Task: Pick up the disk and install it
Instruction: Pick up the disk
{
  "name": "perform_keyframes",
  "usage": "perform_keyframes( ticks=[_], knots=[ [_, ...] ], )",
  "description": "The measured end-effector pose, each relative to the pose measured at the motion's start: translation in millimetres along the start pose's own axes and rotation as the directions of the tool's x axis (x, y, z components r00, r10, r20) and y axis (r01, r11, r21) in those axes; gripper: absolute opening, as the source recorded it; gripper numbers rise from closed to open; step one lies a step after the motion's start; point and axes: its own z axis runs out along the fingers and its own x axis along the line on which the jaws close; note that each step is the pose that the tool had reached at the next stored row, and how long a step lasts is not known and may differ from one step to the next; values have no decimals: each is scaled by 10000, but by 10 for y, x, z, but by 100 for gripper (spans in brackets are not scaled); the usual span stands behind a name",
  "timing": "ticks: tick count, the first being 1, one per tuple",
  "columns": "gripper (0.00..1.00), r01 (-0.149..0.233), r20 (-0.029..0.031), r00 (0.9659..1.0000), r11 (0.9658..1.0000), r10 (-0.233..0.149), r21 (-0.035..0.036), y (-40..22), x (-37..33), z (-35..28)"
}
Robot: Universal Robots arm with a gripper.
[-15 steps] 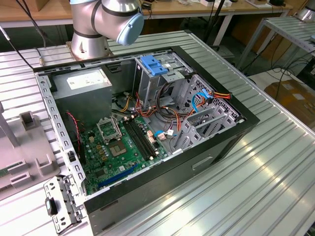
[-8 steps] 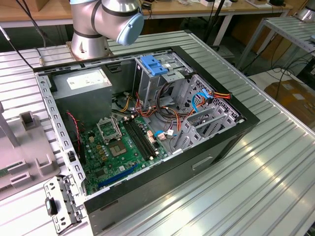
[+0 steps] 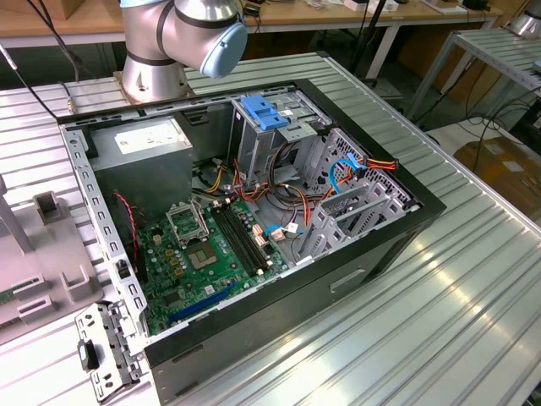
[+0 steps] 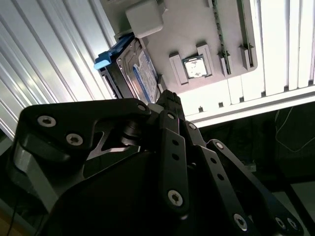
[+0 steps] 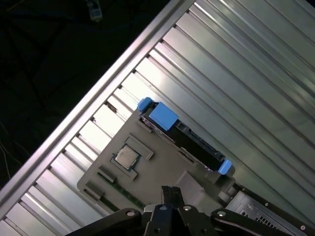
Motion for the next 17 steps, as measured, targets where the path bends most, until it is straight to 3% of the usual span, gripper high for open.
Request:
perform_keyframes(
  ticks=[17],
  knots=[
    [11,572,-25,9984,9984,-572,-15,0,0,0]
  ],
)
